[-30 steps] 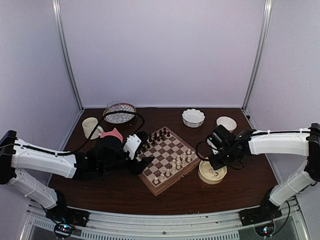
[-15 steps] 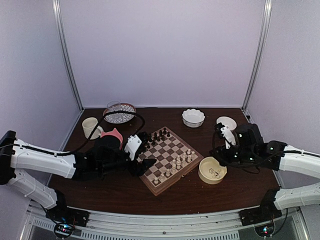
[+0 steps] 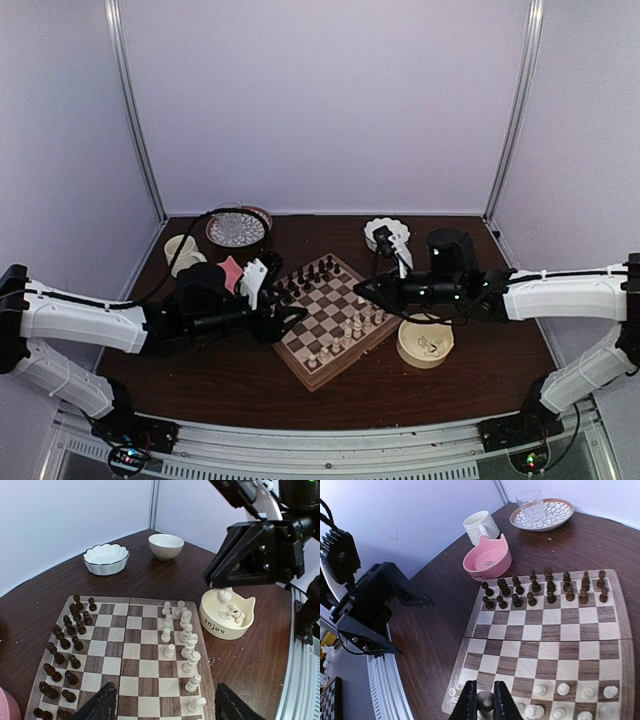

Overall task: Set up the chess pieces on the board
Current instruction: Pass from the right arm to the left

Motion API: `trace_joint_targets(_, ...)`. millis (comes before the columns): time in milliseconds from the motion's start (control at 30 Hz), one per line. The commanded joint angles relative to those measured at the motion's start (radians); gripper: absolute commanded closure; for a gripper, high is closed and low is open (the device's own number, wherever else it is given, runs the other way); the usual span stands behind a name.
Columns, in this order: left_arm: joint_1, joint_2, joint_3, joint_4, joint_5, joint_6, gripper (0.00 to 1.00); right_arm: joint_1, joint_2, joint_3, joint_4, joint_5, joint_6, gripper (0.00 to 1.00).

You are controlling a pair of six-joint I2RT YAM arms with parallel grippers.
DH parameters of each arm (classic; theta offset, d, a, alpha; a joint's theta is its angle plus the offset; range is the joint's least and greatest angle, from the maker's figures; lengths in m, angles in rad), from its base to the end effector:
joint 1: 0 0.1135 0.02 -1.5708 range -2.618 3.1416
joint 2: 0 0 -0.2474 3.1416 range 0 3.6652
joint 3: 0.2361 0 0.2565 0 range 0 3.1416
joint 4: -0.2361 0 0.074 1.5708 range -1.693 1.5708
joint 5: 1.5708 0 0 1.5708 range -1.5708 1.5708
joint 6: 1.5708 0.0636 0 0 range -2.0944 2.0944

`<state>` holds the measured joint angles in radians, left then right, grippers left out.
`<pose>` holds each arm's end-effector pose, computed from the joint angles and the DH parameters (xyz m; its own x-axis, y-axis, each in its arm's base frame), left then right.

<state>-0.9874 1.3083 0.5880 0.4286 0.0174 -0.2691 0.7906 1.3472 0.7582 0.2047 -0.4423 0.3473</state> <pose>0.1724 -0.2632 0.1935 -0.3770 0.0886 -0.9220 0.7712 0.5813 -0.2595 0.2112 0.2521 0.2168 -0.5616 -0.1302 -0.8171 -0.7767 0.4233 0.4664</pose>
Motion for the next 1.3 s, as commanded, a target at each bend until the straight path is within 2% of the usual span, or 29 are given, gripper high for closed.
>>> trace_joint_targets(0,0.007,-0.012,-0.017,0.114,0.147,-0.042,0.35,0.065,0.110,0.091,0.123,-0.028,-0.013,0.96)
trace_joint_targets(200,0.009,0.029,-0.008,0.151,0.228,-0.064,0.41,0.127,0.191,0.110,0.222,-0.039,-0.014,0.96)
trace_joint_targets(400,0.010,0.102,0.024,0.162,0.287,-0.076,0.50,0.174,0.192,0.098,0.254,-0.031,-0.034,0.95)
trace_joint_targets(833,0.010,0.133,0.028,0.234,0.409,-0.103,0.62,0.211,0.210,0.104,0.265,-0.050,-0.052,0.95)
trace_joint_targets(1000,0.011,0.132,0.030,0.236,0.412,-0.108,0.71,0.218,0.210,0.101,0.280,-0.069,-0.053,0.95)
trace_joint_targets(1267,0.012,0.128,0.032,0.204,0.365,-0.101,0.94,0.224,0.206,0.091,0.296,-0.065,-0.055,0.91)
